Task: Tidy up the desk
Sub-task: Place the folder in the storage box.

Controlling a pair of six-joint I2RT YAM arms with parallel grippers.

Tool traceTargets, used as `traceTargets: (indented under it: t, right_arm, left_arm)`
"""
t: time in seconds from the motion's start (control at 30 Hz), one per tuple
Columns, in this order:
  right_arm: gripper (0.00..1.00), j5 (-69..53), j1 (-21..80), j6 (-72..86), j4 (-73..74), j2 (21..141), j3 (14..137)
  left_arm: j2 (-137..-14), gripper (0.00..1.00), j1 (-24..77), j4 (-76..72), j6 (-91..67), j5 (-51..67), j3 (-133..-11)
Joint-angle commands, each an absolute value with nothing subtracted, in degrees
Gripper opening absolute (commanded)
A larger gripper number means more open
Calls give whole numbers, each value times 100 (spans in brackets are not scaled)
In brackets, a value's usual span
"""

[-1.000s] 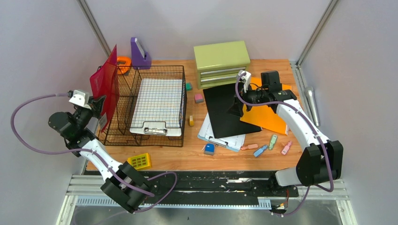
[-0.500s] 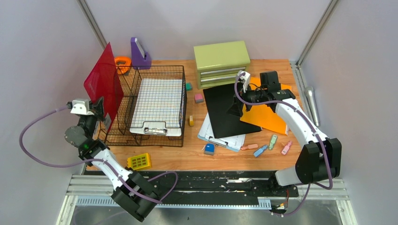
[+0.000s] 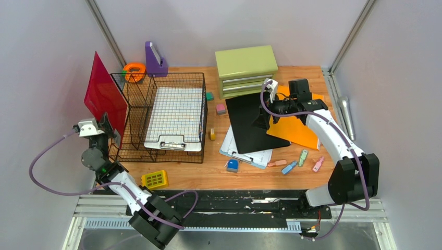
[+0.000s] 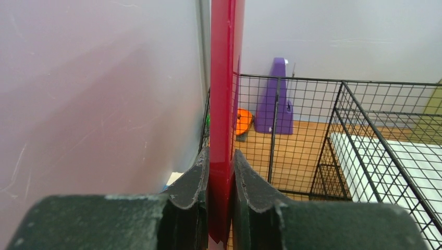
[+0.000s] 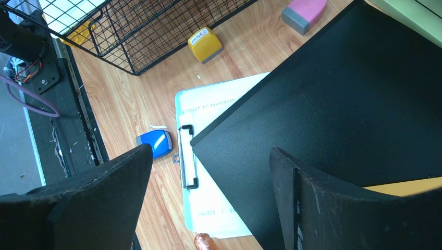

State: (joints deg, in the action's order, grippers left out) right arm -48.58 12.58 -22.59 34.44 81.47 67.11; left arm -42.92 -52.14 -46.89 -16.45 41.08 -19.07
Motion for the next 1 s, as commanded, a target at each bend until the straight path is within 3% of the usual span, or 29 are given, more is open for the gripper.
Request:
traceTargets:
  t: [0.0, 0.5, 0.97]
  right_arm:
    - [83, -5076, 1288, -2364, 3201, 8199, 6770]
    - [83, -5030, 1332, -2312, 3203, 8338, 6907]
    - [83, -4960, 1356, -2388, 3205, 8378, 6831]
  left_arm:
    - [-4110, 0, -5282, -5501, -1749, 3673, -1818]
    - [-4627, 0, -5275, -6043, -2436, 3347, -1752]
    - [-4871, 0, -4632, -5739, -2134, 2626, -1940]
